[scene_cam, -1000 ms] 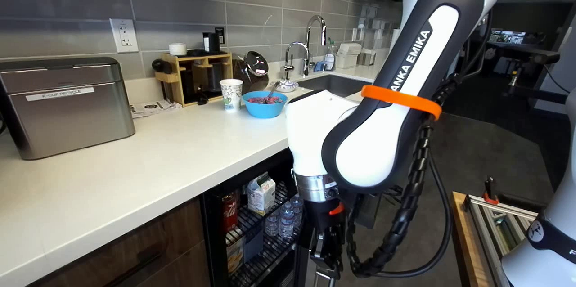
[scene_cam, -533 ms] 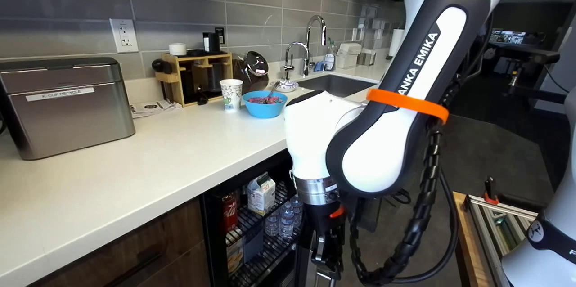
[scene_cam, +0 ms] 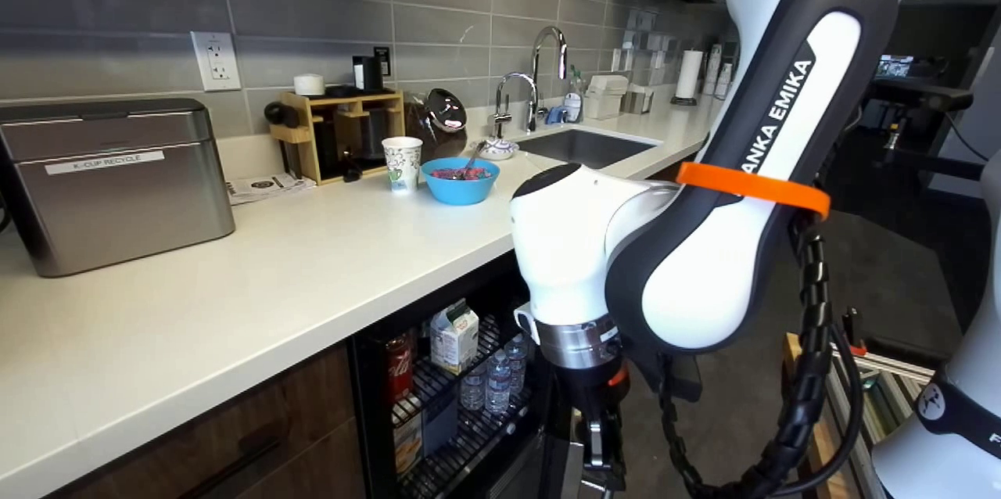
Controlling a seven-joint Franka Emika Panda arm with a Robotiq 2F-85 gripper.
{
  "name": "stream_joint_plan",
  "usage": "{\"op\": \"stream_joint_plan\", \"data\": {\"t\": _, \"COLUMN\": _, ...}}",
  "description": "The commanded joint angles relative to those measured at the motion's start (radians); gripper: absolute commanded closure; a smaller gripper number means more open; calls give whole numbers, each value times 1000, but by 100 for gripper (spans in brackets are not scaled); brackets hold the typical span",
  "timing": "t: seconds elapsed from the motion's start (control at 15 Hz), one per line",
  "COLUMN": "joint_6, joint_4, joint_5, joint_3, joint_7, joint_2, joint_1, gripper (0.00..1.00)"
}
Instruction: Open then close the cabinet door
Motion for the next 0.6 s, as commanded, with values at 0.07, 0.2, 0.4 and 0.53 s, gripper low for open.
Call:
{"op": "stream_joint_plan", "data": {"t": 0.07, "joint_6": 3, "joint_4": -88, "joint_5": -2, "joint_3": -6, "joint_7": -141, "joint_2": -41, "joint_1": -34, "gripper": 97}}
{"op": "stream_joint_plan", "data": {"t": 0.2, "joint_6": 17, "joint_4": -112, "joint_5": 1, "joint_3": -5, "joint_7": -164, "joint_2": -54, "joint_1": -38, "gripper": 97}}
{"op": "stream_joint_plan", "data": {"t": 0.4, "joint_6": 32, "joint_4": -141, "joint_5": -7, "joint_3": -11, "joint_7": -172, "joint_2": -65, "joint_1": -39, "gripper": 97}}
{"op": "stream_joint_plan", "data": {"t": 0.53, "joint_6": 44, "joint_4": -158, "joint_5": -4, "joint_3": -10, "joint_7": -191, "joint_2": -72, "joint_1": -42, "gripper": 97}}
